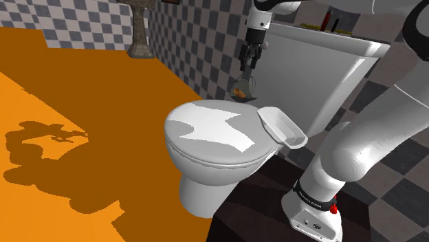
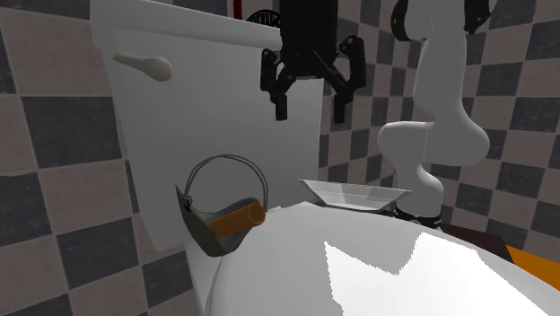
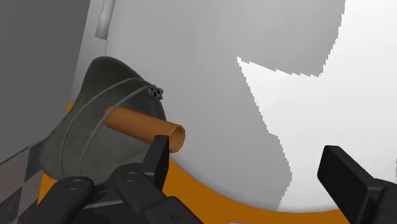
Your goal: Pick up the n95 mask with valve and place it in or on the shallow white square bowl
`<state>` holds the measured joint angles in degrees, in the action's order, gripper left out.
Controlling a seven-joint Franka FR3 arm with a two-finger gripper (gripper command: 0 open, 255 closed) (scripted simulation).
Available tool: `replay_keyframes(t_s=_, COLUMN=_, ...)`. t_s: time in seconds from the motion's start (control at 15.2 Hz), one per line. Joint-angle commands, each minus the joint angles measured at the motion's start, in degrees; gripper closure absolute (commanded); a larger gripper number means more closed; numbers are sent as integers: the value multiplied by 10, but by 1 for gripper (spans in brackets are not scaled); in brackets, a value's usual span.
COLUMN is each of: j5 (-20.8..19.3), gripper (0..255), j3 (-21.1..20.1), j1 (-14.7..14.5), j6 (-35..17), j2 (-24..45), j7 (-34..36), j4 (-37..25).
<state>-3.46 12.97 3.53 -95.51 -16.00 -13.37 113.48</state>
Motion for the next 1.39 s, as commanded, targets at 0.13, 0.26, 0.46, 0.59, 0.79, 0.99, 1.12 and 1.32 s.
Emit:
replay_keyframes(t_s=0.13, j5=1, gripper=0, j3=27, j1=14, j6=16, j2=94, j7=-24, j4=-85)
replay_keyframes(t_s=0.26, j5=4, gripper=0, j3=38, j1=23, j6=29, j2=142, j7=-36, j4=-134)
replay_keyframes(t_s=0.46, j5=13, gripper=0, j3=54, j1=40, j6=53, j2=218, j7=-55, j4=-216)
replay_keyframes(t_s=0.59, j5=20, gripper=0, j3=63, j1=54, j6=73, j2=272, j7=-68, j4=-277)
replay_keyframes(t_s=0.79, j5=27, gripper=0, j3=70, j1=69, j6=87, j2=320, j7=-78, j4=-327)
replay_keyframes(t_s=0.99, j5=25, gripper=0, j3=70, j1=68, j6=60, j2=311, j7=-76, j4=-293)
replay_keyframes(t_s=1.12, j5=23, gripper=0, j3=70, j1=67, j6=43, j2=307, j7=-75, j4=-272)
replay_keyframes(t_s=1.32, j5=22, gripper=0, j3=70, j1=66, j6=30, j2=303, j7=-75, j4=-255)
